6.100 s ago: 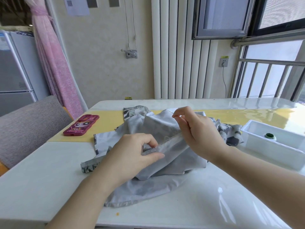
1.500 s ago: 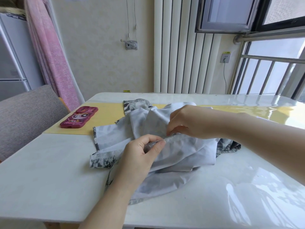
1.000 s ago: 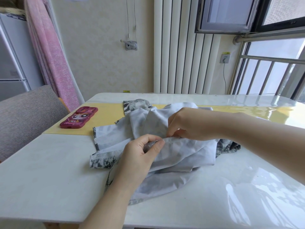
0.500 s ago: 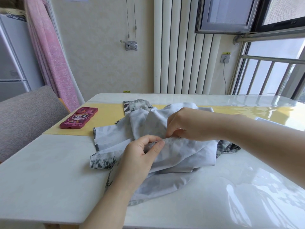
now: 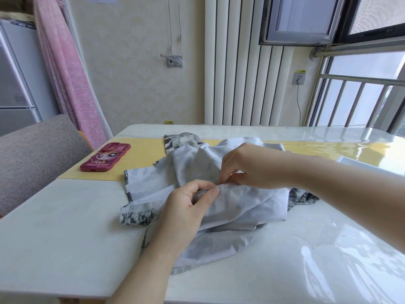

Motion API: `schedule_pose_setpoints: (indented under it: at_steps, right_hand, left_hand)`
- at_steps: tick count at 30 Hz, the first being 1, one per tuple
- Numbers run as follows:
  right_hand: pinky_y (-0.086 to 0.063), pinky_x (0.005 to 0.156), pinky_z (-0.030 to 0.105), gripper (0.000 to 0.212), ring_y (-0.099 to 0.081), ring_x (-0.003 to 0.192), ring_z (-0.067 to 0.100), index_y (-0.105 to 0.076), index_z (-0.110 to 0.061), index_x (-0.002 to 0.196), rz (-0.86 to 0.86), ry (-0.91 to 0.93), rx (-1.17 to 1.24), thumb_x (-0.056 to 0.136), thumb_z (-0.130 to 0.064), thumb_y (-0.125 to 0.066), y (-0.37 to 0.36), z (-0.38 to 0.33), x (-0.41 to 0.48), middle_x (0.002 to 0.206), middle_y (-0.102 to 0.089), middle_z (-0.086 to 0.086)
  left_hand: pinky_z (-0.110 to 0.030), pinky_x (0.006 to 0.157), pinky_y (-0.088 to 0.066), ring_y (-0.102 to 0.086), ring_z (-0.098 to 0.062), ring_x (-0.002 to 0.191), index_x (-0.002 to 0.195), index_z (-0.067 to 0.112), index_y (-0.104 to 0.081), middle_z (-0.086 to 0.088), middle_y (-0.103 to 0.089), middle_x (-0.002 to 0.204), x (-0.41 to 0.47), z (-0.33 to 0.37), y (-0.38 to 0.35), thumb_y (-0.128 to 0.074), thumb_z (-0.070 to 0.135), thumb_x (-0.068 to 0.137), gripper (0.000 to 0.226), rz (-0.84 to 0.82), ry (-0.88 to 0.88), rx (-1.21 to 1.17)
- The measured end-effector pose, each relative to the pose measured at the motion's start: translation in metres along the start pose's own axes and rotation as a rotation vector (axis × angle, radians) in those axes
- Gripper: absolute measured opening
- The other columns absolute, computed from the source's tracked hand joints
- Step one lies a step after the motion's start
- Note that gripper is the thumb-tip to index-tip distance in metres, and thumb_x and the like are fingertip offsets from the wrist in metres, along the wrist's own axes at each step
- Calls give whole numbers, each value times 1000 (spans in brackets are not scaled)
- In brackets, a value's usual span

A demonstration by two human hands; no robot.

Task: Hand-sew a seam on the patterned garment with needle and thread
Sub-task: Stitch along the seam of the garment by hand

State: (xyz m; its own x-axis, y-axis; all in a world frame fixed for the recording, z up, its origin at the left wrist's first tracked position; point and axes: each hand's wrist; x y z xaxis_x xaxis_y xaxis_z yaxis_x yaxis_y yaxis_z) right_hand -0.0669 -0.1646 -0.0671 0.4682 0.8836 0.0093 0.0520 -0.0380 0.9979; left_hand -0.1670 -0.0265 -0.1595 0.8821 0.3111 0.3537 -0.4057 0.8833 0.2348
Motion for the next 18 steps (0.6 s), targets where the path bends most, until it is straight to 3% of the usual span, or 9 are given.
schedule_pose_setpoints:
  at_steps: [7,13,16,18]
  right_hand:
    - [-44,84,22,24,-55,89,4,-73,-29,97,19,-12,3,92,-14,-55,1,1,-1,88,-57,-20]
    - [-41,83,16,23,-53,85,0,-74,-25,98,44,39,29,90,-11,-58,1,-3,-2,86,-55,-22]
    - [-46,84,18,28,-60,84,1,-73,-24,94,69,33,134,85,-3,-57,0,-8,-4,87,-63,-18]
    - [-50,80,18,30,-65,82,1,-69,-24,91,104,-2,277,83,1,-56,0,-11,-6,83,-69,-14]
  left_hand:
    - [-10,54,-36,-41,-1,52,78,27,-68,13,-46,53,0,0,0,-63,28,88,11,-4,-13,8]
    - [-12,56,-37,-46,-5,58,80,26,-69,2,-53,61,1,-1,0,-63,28,87,10,-14,-3,-15]
    - [-12,54,-35,-42,-5,55,79,28,-70,1,-47,57,1,-1,0,-63,27,88,11,-21,5,-21]
    - [-12,57,-36,-47,-8,61,83,36,-69,-12,-52,64,1,-2,0,-63,28,87,11,-18,1,-36]
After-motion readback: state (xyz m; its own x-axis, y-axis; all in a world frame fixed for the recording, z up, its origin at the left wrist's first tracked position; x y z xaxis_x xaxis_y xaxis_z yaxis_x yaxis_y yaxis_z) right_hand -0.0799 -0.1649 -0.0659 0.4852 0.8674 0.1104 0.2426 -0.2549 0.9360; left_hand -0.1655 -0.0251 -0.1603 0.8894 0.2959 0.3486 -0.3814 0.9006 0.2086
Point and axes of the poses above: each hand's wrist, its own x-axis towards the middle knuckle, its own y-axis out of the back of the hand, z = x × y
